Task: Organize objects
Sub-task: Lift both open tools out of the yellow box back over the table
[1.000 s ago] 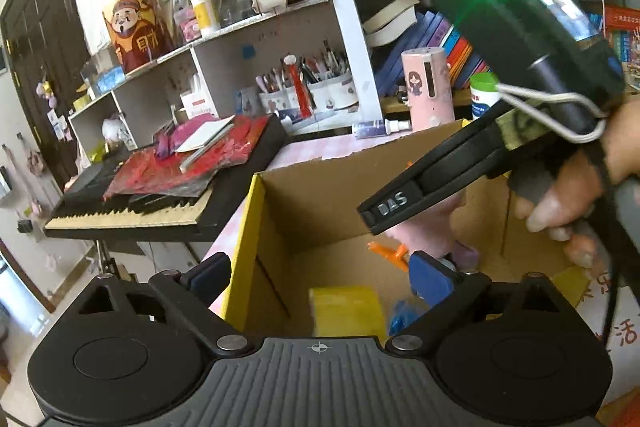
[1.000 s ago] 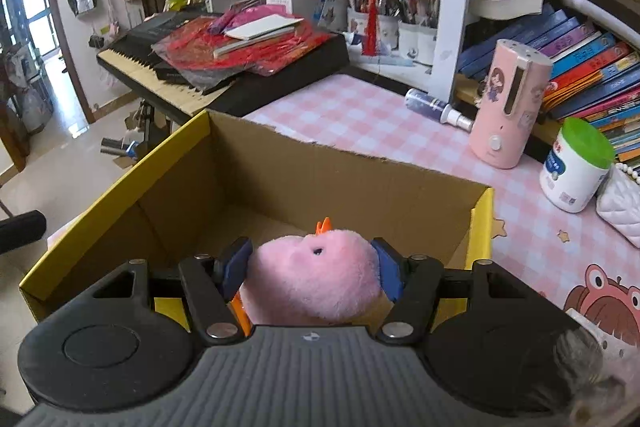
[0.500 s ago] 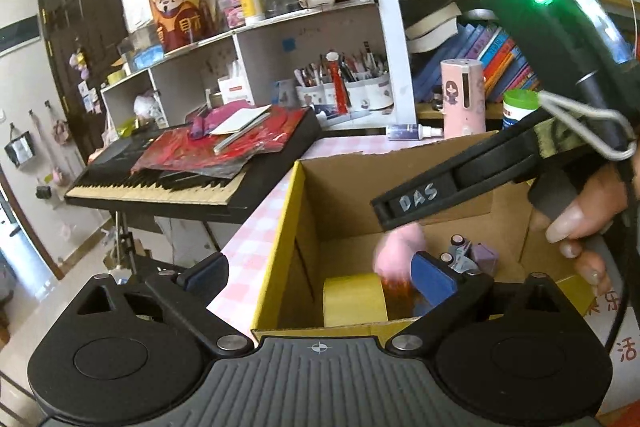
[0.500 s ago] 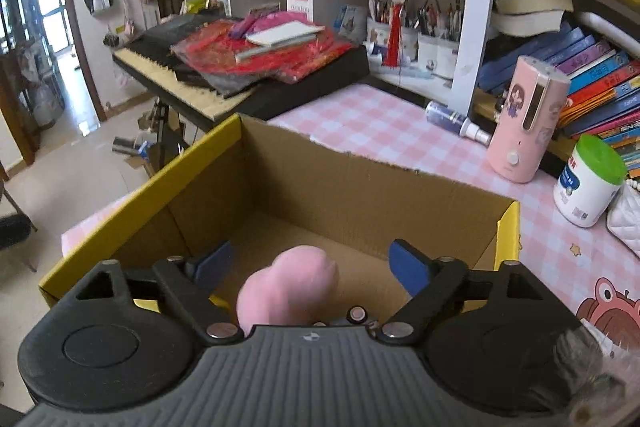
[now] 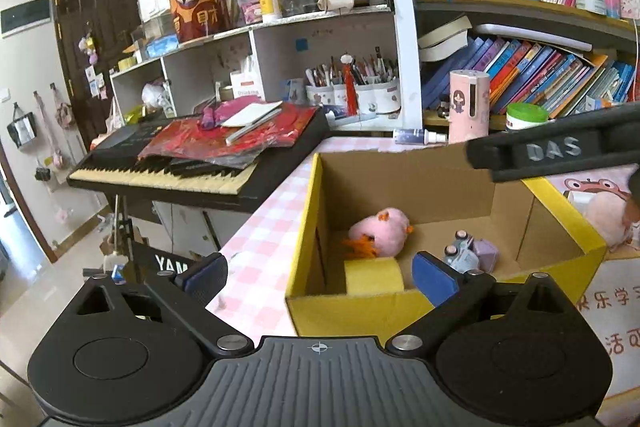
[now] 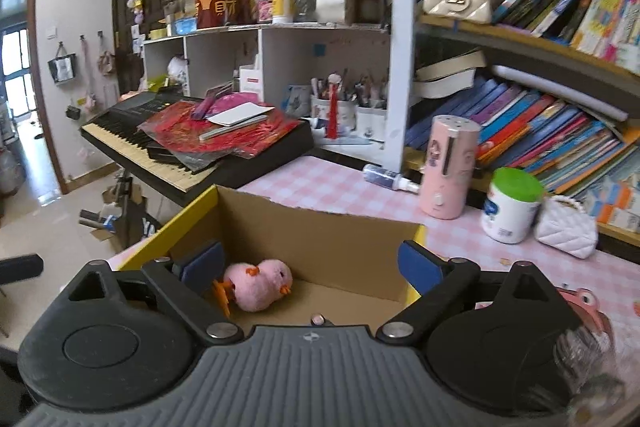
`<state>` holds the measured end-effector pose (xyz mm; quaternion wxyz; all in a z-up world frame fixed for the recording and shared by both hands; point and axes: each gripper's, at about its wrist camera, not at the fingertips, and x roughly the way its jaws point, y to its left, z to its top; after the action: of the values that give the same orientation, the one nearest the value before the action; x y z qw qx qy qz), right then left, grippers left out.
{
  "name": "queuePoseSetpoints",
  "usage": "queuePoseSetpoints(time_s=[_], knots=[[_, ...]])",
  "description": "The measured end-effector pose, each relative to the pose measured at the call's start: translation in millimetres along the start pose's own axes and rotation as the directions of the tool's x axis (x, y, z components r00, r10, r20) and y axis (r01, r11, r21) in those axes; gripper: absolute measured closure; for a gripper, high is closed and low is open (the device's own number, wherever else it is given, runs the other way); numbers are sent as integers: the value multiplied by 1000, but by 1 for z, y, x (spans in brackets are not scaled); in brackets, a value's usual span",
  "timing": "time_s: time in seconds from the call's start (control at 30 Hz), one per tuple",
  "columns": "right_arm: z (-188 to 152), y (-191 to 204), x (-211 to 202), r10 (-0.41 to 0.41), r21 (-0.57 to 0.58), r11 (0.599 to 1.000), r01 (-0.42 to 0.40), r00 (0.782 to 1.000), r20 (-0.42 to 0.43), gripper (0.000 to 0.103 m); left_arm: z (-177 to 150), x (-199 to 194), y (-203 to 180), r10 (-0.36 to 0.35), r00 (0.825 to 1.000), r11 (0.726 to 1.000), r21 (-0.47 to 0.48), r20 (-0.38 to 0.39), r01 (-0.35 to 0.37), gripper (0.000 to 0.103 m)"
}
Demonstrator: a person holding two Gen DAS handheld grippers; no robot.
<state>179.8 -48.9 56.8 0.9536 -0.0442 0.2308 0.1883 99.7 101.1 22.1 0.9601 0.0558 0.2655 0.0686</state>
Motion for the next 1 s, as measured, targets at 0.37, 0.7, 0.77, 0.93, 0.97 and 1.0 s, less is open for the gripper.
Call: queuePoseSetpoints(time_s=[0.37, 0.7, 0.77, 0.93, 0.97, 1.0], knots=[[-44, 22, -58, -125, -45, 991, 124, 992, -5, 4, -24, -26, 24, -25, 999, 999, -32, -26, 24, 3], [-86, 54, -91, -148, -15, 989, 147, 985, -94, 4, -56, -52, 36, -57, 994, 998, -9, -95, 57, 3], [-93, 60, -98, -150, -20, 989, 149, 983, -102, 4, -63, -57, 38, -61, 992, 998, -5, -107, 61, 3], [-110, 72, -112, -167, -20, 986, 165, 979, -120, 4, -75, -67, 41, -66, 989, 998, 10, -133, 68, 3], [-113, 74, -116, -171, -21, 985, 170, 978, -123, 4, -77, -70, 42, -70, 988, 997, 13, -138, 72, 3], [-116, 75, -119, -177, -22, 984, 176, 976, -126, 4, -79, -72, 42, -74, 987, 997, 15, -142, 76, 3]])
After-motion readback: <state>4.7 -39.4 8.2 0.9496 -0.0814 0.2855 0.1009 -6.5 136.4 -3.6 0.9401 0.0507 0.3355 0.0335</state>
